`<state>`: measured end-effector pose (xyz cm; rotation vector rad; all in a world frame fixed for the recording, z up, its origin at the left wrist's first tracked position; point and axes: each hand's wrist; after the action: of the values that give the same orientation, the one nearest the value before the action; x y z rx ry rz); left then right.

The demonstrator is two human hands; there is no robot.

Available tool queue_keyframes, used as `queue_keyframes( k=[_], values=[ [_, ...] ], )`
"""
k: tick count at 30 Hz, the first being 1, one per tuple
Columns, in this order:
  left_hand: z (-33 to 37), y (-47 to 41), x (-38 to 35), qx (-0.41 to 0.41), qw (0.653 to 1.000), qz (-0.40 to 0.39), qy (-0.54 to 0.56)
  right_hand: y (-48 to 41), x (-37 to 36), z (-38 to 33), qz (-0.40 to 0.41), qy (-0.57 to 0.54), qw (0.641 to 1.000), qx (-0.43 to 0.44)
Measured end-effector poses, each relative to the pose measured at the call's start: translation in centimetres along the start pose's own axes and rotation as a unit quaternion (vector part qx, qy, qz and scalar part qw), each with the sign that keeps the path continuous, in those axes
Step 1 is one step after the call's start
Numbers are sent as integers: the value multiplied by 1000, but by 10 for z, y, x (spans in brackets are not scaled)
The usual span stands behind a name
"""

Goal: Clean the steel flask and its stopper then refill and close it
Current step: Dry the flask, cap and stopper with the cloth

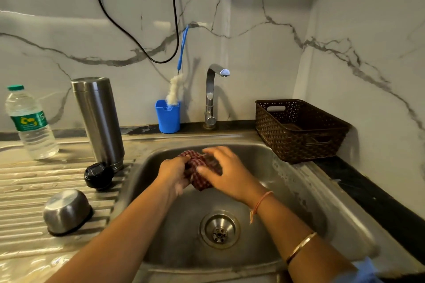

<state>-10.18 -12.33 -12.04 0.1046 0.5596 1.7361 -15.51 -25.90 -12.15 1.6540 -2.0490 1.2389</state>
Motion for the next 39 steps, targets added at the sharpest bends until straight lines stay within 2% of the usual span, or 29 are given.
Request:
queue_keyframes(
  k=[3,6,8,10,11,13,15,17,19,22,24,26,29,31,36,39],
  values=[
    [2,2,-2,-1,1000,-3,-5,6,-12,-4,-67,165,982,66],
    [7,5,-4,11,1000,-18,12,5,-12,-5,-5,250,960,129],
    [11,8,-4,19,999,-37,9,2,-7,-4,13,199,972,126],
    [16,12,-2,22,998,-56,-6,-1,-3,-3,-2,45,998,37],
    [18,15,0,25,997,-68,-10,-1,0,-3,-2,-40,999,-24],
    [22,20,2,33,995,-91,5,-4,6,-1,35,-155,979,-130],
    [24,21,3,11,996,-85,3,-6,11,3,72,-220,950,-208],
    [25,25,4,-46,995,-80,-48,-6,13,4,85,-297,915,-261],
    [25,31,4,-86,983,-130,-101,-7,14,4,86,-352,887,-287],
    [23,40,5,-135,942,-222,-211,-8,14,4,84,-369,876,-300],
    [21,41,3,-183,920,-212,-272,-8,14,4,82,-394,859,-317],
    [19,40,0,-234,903,-170,-318,-8,14,6,78,-409,848,-327],
    [15,40,-3,-276,879,-156,-355,-8,12,4,58,-395,859,-319],
    [12,40,-4,-287,878,-159,-349,-8,10,2,40,-393,862,-318],
    [16,35,-3,-293,914,-86,-267,-8,14,2,39,-417,845,-332],
    [19,34,-3,-342,894,-61,-284,-6,18,1,19,-395,863,-313]
  ],
)
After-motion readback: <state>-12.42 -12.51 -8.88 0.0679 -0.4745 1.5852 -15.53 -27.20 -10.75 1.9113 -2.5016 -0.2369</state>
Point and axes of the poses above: each hand's wrist, its own y-axis away from the middle knuckle, its own x-axis out of the back of the hand, z = x × y, and after that the axes turned 10 degrees about z, right-handed
